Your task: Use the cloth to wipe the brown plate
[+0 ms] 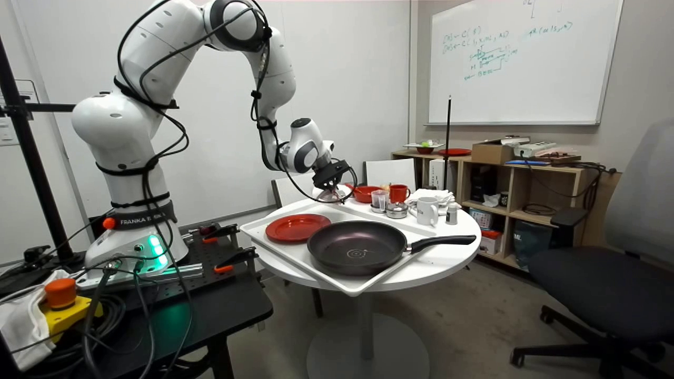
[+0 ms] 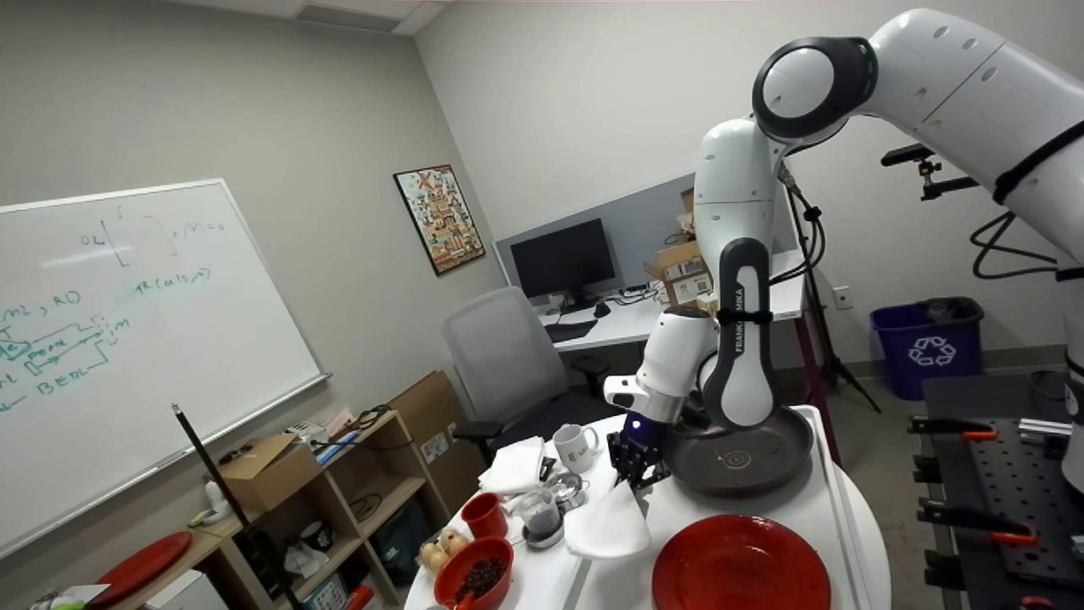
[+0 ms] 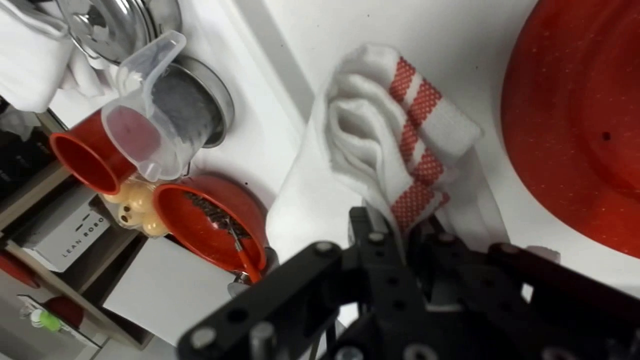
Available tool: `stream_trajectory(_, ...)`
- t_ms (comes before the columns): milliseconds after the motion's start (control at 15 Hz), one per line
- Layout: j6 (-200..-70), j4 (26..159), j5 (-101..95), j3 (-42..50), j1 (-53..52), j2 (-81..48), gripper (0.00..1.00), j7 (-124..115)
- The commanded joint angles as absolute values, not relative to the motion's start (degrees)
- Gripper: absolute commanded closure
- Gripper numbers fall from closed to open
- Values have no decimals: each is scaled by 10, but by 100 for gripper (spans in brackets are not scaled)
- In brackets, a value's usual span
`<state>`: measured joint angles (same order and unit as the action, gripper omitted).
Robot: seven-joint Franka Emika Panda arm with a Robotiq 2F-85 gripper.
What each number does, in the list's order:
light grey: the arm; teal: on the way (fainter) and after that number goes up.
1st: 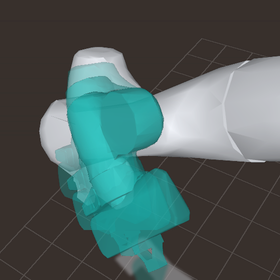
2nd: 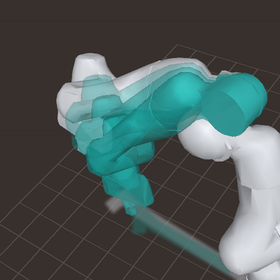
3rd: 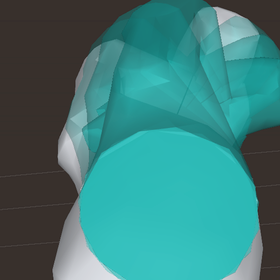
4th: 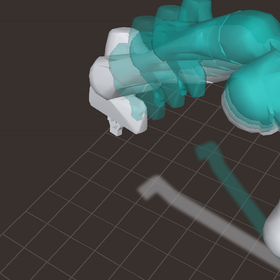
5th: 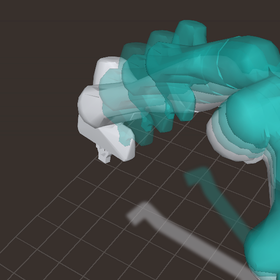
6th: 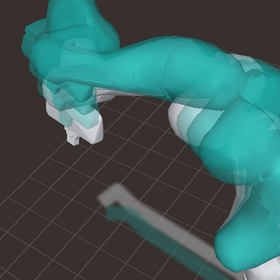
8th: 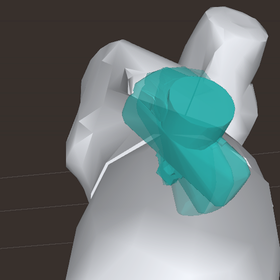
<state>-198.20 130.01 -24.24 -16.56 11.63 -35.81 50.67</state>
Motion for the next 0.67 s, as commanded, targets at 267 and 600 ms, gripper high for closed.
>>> stream_trajectory(267, -1967, 1267, -230, -76, 38, -360, 97, 394)
stream_trajectory(600, -1906, 1236, -228, -56, 15, -357, 97, 323)
